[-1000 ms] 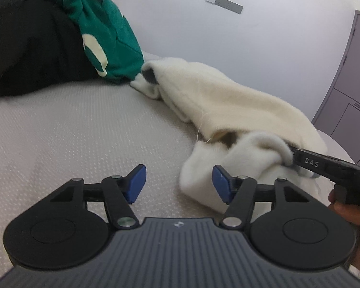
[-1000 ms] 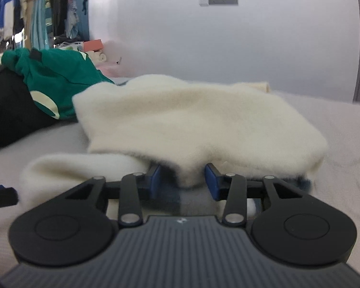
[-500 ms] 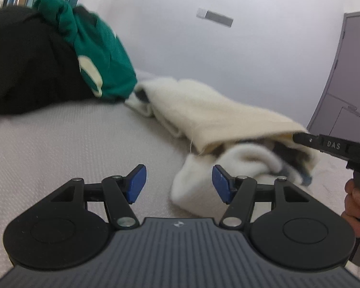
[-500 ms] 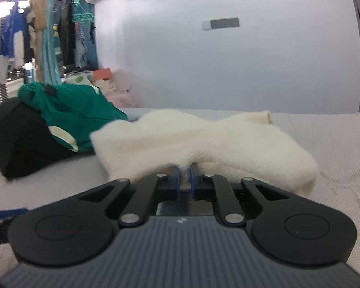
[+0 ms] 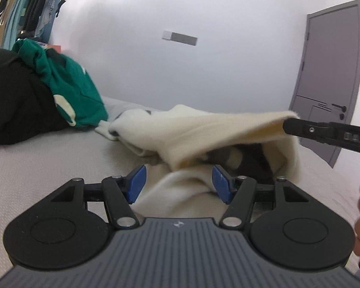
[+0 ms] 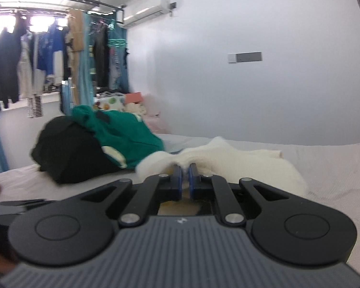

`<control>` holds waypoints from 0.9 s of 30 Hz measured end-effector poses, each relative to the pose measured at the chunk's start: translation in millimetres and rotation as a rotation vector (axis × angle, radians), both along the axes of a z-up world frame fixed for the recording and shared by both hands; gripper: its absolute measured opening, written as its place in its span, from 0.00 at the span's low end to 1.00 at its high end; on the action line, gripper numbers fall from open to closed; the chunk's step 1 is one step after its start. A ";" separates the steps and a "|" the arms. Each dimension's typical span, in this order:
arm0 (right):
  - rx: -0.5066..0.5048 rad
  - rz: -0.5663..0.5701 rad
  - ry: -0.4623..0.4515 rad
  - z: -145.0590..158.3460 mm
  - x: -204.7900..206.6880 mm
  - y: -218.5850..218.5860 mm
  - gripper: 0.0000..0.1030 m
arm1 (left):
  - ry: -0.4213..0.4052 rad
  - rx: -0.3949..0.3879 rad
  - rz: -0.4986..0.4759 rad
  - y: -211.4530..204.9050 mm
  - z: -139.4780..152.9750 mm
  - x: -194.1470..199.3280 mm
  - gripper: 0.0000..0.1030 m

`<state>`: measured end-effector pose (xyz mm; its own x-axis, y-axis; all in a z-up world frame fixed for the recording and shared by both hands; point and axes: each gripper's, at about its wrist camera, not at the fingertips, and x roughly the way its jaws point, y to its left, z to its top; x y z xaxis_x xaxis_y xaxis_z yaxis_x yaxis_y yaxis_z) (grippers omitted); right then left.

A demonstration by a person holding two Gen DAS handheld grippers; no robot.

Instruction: Fold large clothes

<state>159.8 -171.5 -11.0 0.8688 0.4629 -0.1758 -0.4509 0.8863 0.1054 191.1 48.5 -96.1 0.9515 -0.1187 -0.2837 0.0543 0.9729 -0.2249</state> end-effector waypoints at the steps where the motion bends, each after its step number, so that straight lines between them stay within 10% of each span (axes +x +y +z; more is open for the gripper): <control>1: -0.003 0.016 -0.012 1.8 -10.4 -0.2 0.08 | -0.006 0.001 0.001 -3.0 1.0 -1.7 0.65; 16: 0.005 0.109 0.066 -13.4 -55.2 -1.6 0.08 | 0.044 0.010 0.073 -19.8 -26.8 53.2 0.65; 22: -0.039 0.088 0.140 -29.2 -48.3 5.8 0.08 | 0.097 -0.025 0.157 4.2 -38.2 82.7 0.24; 27: -0.085 0.039 0.265 -49.4 -24.6 13.1 0.08 | 0.080 -0.049 0.195 23.5 -34.9 83.8 0.12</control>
